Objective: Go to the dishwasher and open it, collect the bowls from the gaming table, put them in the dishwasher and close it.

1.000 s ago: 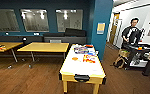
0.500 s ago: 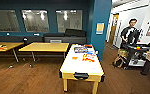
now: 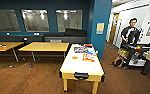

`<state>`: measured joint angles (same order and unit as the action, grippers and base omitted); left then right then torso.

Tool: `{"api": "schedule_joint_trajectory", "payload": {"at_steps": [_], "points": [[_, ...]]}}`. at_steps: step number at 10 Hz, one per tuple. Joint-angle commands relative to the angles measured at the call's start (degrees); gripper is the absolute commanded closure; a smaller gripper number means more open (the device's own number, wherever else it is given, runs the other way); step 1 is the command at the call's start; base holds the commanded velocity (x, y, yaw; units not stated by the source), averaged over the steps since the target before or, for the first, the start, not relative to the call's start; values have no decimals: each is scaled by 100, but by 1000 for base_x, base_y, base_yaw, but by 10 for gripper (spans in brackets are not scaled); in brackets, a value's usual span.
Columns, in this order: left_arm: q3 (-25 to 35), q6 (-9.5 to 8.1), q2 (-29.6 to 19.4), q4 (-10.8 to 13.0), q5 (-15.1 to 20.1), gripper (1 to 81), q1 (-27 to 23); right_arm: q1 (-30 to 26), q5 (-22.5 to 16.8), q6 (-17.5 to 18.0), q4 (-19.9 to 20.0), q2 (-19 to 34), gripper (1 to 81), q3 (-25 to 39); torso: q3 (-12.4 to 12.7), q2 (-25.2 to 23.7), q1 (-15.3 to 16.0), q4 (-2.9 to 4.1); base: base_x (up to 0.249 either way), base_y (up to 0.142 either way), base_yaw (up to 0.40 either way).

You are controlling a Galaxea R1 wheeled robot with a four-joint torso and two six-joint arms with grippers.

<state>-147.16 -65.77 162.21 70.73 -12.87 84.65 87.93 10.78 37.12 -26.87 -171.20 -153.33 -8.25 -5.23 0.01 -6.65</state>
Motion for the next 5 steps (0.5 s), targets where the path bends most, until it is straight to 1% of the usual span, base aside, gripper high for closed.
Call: {"api": "schedule_joint_trajectory", "payload": {"at_steps": [1, 3, 5], "points": [[3, 11, -118, 2, 118, 811, -295, -262, -208, -12, -82, 5, 811, 6, 0, 0, 0, 0, 0, 0, 0], [3, 11, -109, 2, 119, 811, -296, -254, -216, -12, -82, 5, 811, 6, 0, 0, 0, 0, 0, 0, 0], [3, 11, -118, 20, 118, 811, -304, -262, -216, -12, -82, 14, 811, 6, 0, 0, 0, 0, 0, 0, -110]]}}
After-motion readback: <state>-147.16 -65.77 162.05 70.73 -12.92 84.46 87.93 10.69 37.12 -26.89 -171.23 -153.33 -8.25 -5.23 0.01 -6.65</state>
